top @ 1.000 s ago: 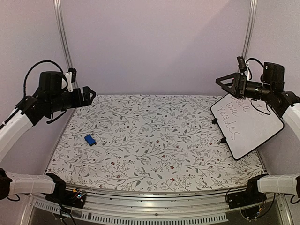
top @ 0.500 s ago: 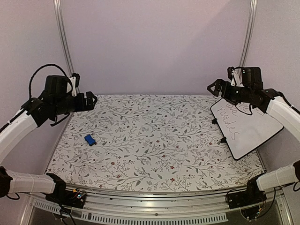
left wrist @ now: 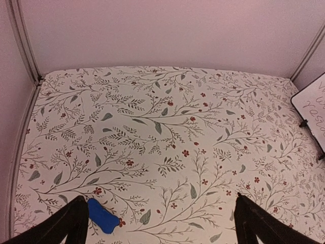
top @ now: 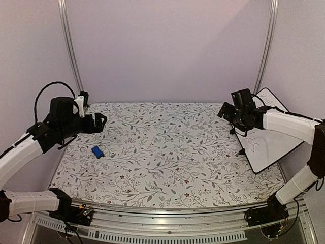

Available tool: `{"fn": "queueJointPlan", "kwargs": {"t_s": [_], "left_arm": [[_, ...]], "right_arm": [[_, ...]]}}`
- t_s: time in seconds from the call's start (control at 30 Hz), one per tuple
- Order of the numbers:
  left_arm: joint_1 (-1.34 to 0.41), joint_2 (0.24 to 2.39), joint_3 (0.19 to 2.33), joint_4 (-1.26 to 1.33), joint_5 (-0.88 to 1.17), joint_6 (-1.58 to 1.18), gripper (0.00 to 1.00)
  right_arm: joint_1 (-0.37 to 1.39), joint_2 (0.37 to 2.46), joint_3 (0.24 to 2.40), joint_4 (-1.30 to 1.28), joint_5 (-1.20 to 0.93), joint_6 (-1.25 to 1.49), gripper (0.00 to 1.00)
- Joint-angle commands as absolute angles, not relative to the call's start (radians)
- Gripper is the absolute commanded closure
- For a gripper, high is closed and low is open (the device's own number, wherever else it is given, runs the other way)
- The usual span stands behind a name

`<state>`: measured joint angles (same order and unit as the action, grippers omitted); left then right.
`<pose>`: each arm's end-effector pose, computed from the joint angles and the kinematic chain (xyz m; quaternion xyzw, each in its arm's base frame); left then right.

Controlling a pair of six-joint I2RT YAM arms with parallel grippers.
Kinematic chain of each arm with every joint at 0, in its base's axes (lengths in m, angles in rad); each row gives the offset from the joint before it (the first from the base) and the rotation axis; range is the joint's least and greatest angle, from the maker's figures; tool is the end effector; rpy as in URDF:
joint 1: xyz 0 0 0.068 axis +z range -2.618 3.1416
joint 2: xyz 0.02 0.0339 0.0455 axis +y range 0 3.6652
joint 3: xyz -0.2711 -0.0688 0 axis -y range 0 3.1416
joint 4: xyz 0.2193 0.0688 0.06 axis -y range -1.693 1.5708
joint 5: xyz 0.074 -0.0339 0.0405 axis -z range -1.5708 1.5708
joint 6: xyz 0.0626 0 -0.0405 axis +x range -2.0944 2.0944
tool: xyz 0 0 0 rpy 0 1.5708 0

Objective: Erase the whiteboard
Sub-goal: Move the whiteboard to the center of the board.

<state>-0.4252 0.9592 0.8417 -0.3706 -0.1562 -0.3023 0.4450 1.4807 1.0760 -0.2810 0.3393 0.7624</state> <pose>0.1945 -0.0774 0.3056 0.0123 0.8553 -0.1203 0.5039 0.3012 0.1206 0.2681 0.2122 0.8681 0.1140 0.4341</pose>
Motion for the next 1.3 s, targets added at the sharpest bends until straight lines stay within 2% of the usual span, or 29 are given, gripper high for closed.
{"fn": "queueJointPlan", "kwargs": {"t_s": [0.0,0.13,0.2,0.77,1.27], "left_arm": [[-0.434,0.910,0.810,-0.274,-0.085,-0.274,0.00],[-0.434,0.886,0.801,-0.254,-0.059,-0.272,0.00],[-0.434,0.873,0.791,-0.243,-0.050,-0.273,0.00],[-0.433,0.856,0.778,-0.221,-0.013,-0.272,0.00],[-0.431,0.824,0.764,-0.206,0.003,-0.266,0.00]], "right_arm": [[0.455,1.570,1.102,-0.274,0.523,0.946,0.02],[0.459,1.700,1.220,-0.420,0.599,1.056,0.03],[0.460,1.778,1.269,-0.479,0.604,1.109,0.08],[0.460,2.060,1.499,-0.695,0.755,1.381,0.29],[0.459,2.213,1.644,-0.834,0.803,1.496,0.35]]}}
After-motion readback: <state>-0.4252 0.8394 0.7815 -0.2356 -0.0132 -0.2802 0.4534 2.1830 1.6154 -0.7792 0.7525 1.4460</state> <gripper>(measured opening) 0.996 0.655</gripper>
